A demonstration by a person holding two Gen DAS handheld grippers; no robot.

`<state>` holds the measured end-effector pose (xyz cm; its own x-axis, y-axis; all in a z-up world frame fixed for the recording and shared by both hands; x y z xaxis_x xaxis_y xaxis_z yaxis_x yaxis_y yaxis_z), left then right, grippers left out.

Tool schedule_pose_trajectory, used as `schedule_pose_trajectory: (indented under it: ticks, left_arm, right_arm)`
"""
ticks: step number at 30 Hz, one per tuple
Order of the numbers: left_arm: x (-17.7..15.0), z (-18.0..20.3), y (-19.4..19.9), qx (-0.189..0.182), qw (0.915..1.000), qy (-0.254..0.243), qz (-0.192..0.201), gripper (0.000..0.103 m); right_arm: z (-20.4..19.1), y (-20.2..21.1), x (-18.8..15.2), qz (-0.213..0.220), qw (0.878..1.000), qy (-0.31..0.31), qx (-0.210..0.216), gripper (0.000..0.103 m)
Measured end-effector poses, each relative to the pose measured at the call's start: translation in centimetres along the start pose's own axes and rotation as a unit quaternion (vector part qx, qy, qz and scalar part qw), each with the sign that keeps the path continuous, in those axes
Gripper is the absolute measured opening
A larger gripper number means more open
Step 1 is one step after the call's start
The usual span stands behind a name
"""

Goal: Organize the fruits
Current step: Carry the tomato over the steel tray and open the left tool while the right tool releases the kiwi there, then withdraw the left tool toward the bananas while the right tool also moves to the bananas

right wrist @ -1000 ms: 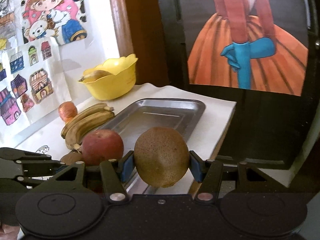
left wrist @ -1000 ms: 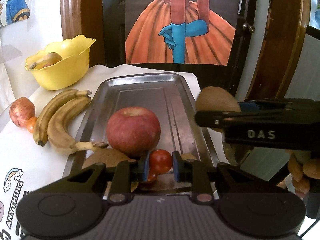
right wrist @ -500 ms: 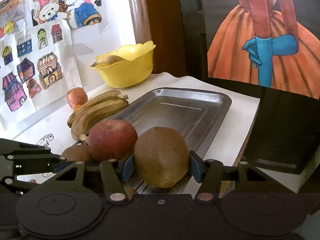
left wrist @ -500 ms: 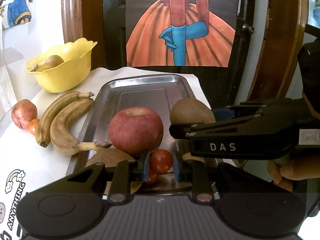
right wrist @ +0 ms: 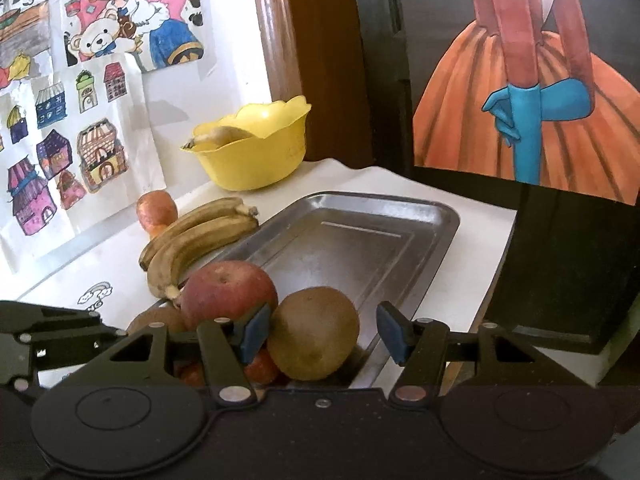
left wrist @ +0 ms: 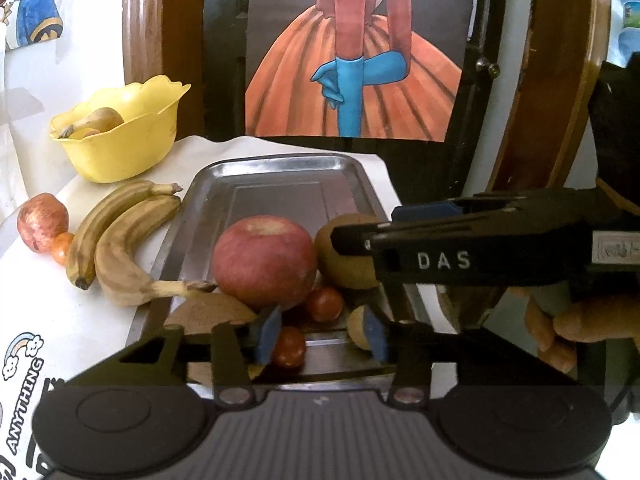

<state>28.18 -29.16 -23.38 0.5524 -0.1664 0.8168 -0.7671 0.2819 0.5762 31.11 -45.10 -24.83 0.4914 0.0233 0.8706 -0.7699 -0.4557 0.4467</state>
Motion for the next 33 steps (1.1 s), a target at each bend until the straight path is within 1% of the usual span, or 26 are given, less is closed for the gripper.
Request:
schedule_pose_trajectory:
  ticks: [2, 5, 6, 7, 8, 9, 10, 14, 16, 19, 22, 28, 33]
  left_arm:
    - [0.0, 0.0, 0.4, -0.007, 1.0, -0.001, 0.005, 0.058]
    - [0.2, -0.2, 0.9, -0.017, 0.9998, -0.002, 0.012, 0.063]
    - [0.3, -0.3, 1.2, -0.02, 0.9997, -0.003, 0.016, 0.068]
    - [0.4, -0.4, 1.4, -0.021, 0.9996, -0.004, 0.021, 0.074]
    - [0.5, -0.6, 1.7, -0.019, 0.9995, -0.005, 0.027, 0.078]
    - [0.6, -0.8, 2.0, -0.014, 0.9993, -0.007, 0.034, 0.082]
    - [0.7, -1.1, 2.4, -0.009, 0.999, -0.01, 0.043, 0.083]
    - [1.2, -2.6, 3.7, 0.003, 0.9977, -0.016, 0.066, 0.09]
    - [1.4, -3.5, 4.3, 0.008, 0.9971, -0.021, 0.072, 0.094]
    - [1.5, -5.0, 5.3, 0.018, 0.9962, -0.023, 0.082, 0.099]
    - [1.3, -6.8, 6.4, 0.026, 0.9962, -0.017, 0.082, 0.102]
    - [0.8, -9.7, 8.7, 0.039, 0.9963, -0.011, 0.076, 0.102]
    - [-0.3, -12.4, 10.5, 0.054, 0.9961, -0.006, 0.069, 0.102]
  right_arm:
    - [0.0, 0.5, 0.3, 0.007, 1.0, 0.0, -0.01, 0.062]
    - [0.1, 1.5, 0.7, 0.017, 0.999, -0.006, -0.028, 0.068]
    - [0.2, 1.8, 0.7, 0.019, 0.999, -0.008, -0.035, 0.07]
    - [0.2, 2.2, 0.7, 0.021, 0.999, -0.012, -0.044, 0.073]
    - [0.2, 2.6, 0.7, 0.025, 0.998, -0.016, -0.053, 0.075]
    - [0.1, 3.1, 0.7, 0.028, 0.997, -0.022, -0.062, 0.08]
    - [0.0, 3.5, 0.7, 0.03, 0.997, -0.029, -0.071, 0.085]
    - [-0.8, 4.9, 0.3, 0.033, 0.993, -0.046, -0.106, 0.092]
    - [-1.5, 5.7, 0.1, 0.036, 0.99, -0.054, -0.122, 0.098]
    - [-2.9, 6.9, -0.2, 0.039, 0.987, -0.063, -0.145, 0.102]
    - [-4.4, 7.8, -0.7, 0.036, 0.984, -0.067, -0.162, 0.102]
    - [-7.6, 8.8, -2.1, 0.022, 0.978, -0.088, -0.187, 0.102]
    - [-10.5, 8.9, -3.0, 0.007, 0.976, -0.097, -0.195, 0.102]
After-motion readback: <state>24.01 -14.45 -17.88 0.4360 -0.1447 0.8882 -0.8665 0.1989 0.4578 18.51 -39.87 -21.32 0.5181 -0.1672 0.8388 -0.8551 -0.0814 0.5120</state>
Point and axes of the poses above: each gripper's, at about its wrist camera, not at the fingertips, and y roughly against the way its jaws point, z to its right, x to its top, the point moved 4 cm from there along -y, roughly the way its jaws point, and after that the axes turned 5 degrees about z, right-handed, at the moved point
